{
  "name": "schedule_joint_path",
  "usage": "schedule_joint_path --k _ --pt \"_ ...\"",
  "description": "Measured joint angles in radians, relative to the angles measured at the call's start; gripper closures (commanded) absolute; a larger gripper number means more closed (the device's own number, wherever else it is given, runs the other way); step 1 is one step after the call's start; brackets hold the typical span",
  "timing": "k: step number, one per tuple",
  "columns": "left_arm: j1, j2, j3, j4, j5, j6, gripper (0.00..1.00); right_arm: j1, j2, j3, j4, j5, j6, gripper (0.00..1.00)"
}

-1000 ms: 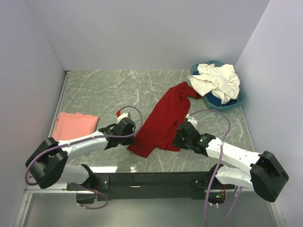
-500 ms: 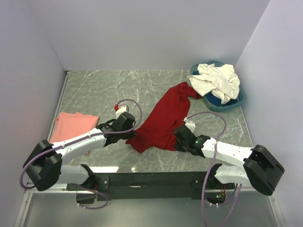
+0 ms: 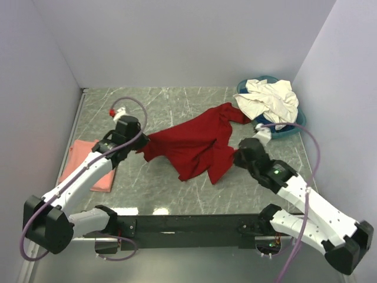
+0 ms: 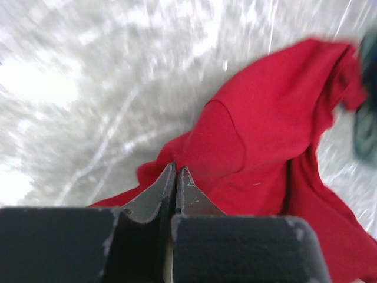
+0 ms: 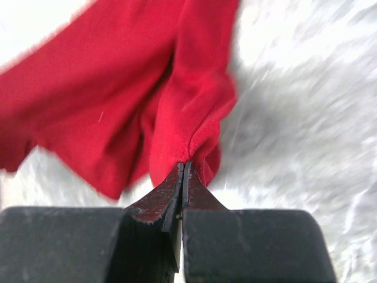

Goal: Fold and stack the t-shirts
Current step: Flatten the tshirt out

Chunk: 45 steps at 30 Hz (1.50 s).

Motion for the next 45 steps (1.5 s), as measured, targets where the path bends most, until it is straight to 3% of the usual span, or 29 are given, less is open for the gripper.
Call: schedule_joint_path --k 7,19,25,33,45 --pt "0.138 -0.038 0.13 -0.058 0.026 0.027 0.99 -0.212 -0.056 0.15 -0.053 0.013 -0.127 1.0" --pt "0.264 -0.073 0.249 -0.126 0.033 0.068 0.99 -0.554 0.077 0.423 -0.039 -0.088 -0.248 1.0" --pt "0.333 -0.055 0.338 -0.15 0.078 0.067 0.99 -0.582 0.127 0.573 -0.034 -0.143 -0.246 1.0" --pt "0.34 -0.059 0.43 -0.153 0.1 0.076 0.99 -0.645 0.191 0.748 -0.023 -0.168 -0.244 1.0" --pt "0.34 -0.216 0.629 -0.184 0.013 0.133 0.97 -0.689 0.221 0.978 -0.028 -0.227 -0.244 1.0"
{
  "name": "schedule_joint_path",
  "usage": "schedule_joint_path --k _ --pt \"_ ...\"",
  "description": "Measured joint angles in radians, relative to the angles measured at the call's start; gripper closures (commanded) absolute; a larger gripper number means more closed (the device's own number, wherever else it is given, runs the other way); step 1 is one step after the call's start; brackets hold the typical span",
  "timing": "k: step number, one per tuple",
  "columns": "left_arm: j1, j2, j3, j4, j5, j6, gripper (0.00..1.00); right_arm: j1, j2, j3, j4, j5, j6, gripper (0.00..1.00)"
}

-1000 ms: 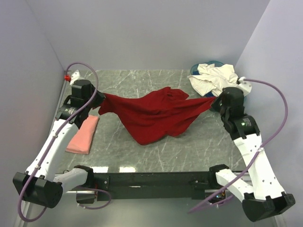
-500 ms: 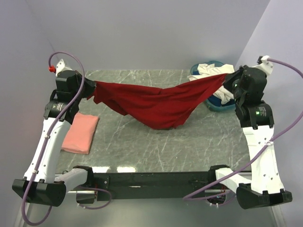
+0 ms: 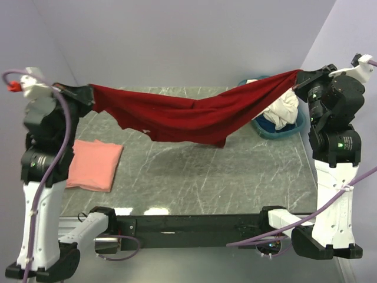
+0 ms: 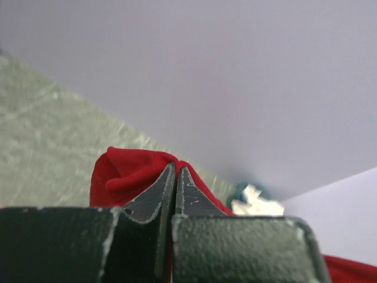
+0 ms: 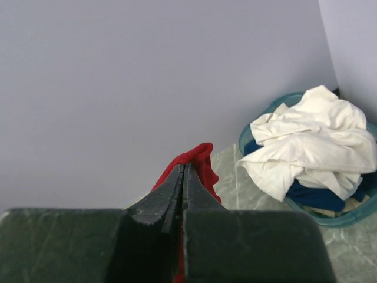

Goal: Fold and stack the t-shirts
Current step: Flatten the tshirt out

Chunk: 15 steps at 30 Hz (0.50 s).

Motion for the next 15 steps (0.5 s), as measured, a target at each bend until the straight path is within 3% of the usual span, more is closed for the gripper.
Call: schedule_joint_path --k 8,15 --pt "0.0 -0.034 0.077 0.056 -0.05 0.024 0.99 0.0 0.031 0.047 0.006 -0.052 0.005 1.0" --pt "0.002 0.113 0.077 0.084 -0.053 0.025 0.99 -0.002 0.161 0.086 0.067 -0.139 0.025 1.0"
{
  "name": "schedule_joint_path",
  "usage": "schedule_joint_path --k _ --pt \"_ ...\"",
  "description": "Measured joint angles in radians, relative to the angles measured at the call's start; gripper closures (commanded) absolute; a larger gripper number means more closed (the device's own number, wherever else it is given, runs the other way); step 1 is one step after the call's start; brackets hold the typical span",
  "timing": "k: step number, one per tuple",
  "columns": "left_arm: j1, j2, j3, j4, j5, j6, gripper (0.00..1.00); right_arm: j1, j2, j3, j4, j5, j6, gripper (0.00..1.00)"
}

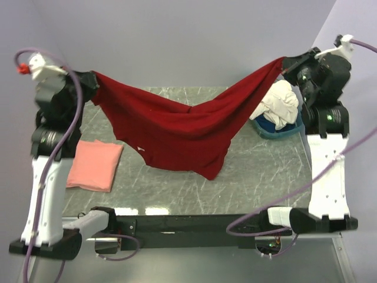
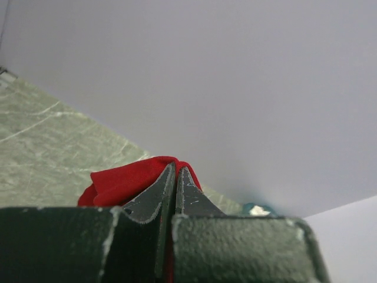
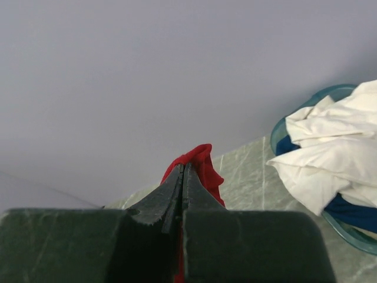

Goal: Fold and stack the t-shirts
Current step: Flatten the tshirt out

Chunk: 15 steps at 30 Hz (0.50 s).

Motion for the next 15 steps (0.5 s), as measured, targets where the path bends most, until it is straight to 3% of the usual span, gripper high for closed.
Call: schedule_joint_path --k 8,11,15 --pt "0.079 0.218 0.179 -0.045 0.017 0.01 0.99 -0.024 0.246 0.146 0.057 -0.145 0.056 1.0" --pt "0.114 0.204 0.253 -0.052 0.016 0.021 0.97 -0.024 0.285 0.181 0.06 -0.185 0.072 1.0" --pt "0.121 0.091 0.238 -0.022 0.021 0.024 0.97 -0.038 0.28 0.183 0.061 -0.238 0.087 1.0"
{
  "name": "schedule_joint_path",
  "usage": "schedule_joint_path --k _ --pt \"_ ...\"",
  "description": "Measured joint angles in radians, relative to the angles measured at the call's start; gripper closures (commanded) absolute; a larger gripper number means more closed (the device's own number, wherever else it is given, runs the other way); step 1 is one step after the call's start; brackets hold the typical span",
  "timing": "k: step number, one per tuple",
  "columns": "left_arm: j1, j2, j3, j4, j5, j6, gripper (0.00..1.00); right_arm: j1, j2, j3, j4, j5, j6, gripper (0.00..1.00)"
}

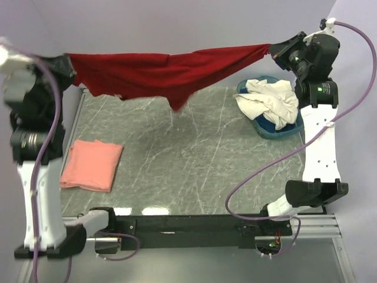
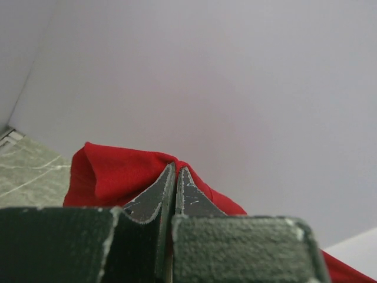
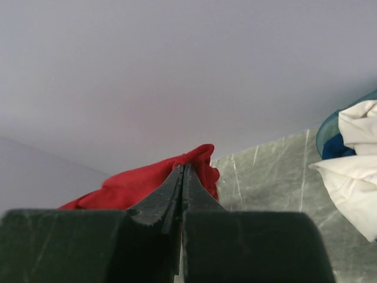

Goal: Fold and stack the t-shirts
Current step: Flatten the tshirt out

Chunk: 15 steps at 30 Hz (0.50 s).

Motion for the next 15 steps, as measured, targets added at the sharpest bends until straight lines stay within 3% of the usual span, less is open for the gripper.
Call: schedule_joint_path --k 6,9,13,15 --pt "0.001 -0.231 -0.272 0.064 0.071 -0.029 0.98 -0.079 -0.061 -0.133 0.01 -0.07 0.0 1.0" --pt "0.001 -0.251 -0.462 0.095 0.134 -0.061 0.99 -0.097 -0.03 -0.167 0.0 -0.103 -0.017 1.0" --pt "0.001 -0.174 -0.747 0.123 0.245 -0.12 0.98 -0.098 0.081 -0.192 -0.001 -0.124 -0.045 0.77" --pt "0.001 -0.106 -0.895 0.151 0.305 -0.155 0.97 -0.095 0.147 -0.203 -0.005 -0.122 -0.058 0.71"
